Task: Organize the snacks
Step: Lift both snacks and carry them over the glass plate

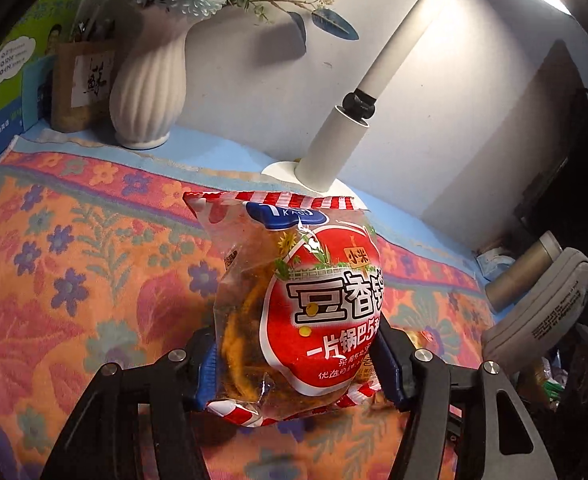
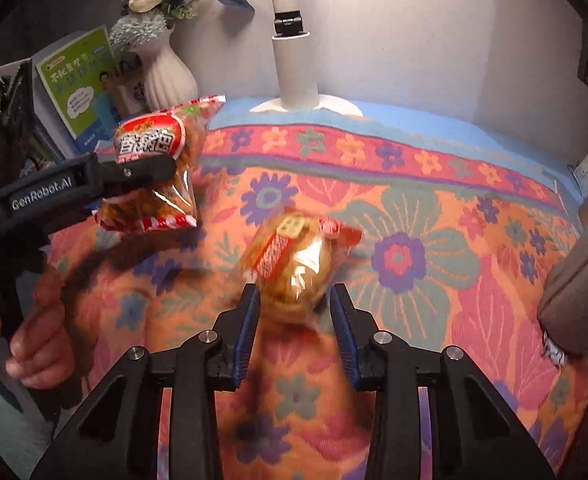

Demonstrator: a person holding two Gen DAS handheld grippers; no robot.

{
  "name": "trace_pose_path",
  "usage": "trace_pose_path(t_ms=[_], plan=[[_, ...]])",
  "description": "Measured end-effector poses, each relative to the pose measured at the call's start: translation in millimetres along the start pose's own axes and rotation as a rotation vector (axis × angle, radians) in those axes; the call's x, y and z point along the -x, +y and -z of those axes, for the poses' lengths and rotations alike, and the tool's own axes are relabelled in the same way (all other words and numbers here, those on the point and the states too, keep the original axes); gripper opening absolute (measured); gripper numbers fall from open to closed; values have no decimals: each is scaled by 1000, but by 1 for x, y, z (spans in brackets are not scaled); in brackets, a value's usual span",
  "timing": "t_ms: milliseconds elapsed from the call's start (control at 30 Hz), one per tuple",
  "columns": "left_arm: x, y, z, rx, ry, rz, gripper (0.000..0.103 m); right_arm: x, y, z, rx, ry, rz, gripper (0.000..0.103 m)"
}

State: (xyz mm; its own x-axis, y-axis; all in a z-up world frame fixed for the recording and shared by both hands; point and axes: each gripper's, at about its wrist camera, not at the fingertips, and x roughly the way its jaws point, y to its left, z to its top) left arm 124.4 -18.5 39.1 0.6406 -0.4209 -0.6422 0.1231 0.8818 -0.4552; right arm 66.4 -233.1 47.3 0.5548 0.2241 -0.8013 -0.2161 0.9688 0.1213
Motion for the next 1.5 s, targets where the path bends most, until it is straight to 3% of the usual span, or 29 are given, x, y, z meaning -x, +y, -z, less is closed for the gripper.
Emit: trace_pose_path(t_ms=[67,100,167,300,367,467,600,700,767,833,867,900,1000,1233,1500], plan=[[11,4,9,8,-14,0,61,0,-5,3,-30,15,-25,41],[15,7,11,11,-28,-14,61,-1,-6,0,-43,17,-29,50],[19,15,15,10,-63,-67,61,-2,-7,-8,-71,14,-23,60],[18,30,12,6,-100,-225,61,-14,2,-27,-84,36,-13,61],[22,36,11,31,-117,-217,61,-29,-1,-35,-130,73,-9,61],[26,41,12,51,-116,-189,61,-44,-8,-42,-220,95,-72,64],[23,32,14,26,-105,-171,61,-52,-3,-53,-245,94,-29,69],[23,24,16,-2,-103,-169,61,-57,6,-56,-238,97,-9,83],[23,23,16,-11,-105,-172,61,-61,17,-56,-184,95,73,82],[23,24,16,-9,-108,-172,61,-64,30,-52,-105,88,180,73],[24,25,16,-4,-110,-170,61,-63,36,-50,-66,76,240,60],[24,27,16,1,-112,-168,61,-61,39,-47,-42,60,245,53],[26,29,16,9,-114,-159,61,-50,42,-37,-20,51,241,51],[29,10,24,-64,-129,-151,61,10,26,-1,-43,-1,129,51],[58,-43,55,-141,-105,2,61,92,3,26,-89,-84,100,51]])
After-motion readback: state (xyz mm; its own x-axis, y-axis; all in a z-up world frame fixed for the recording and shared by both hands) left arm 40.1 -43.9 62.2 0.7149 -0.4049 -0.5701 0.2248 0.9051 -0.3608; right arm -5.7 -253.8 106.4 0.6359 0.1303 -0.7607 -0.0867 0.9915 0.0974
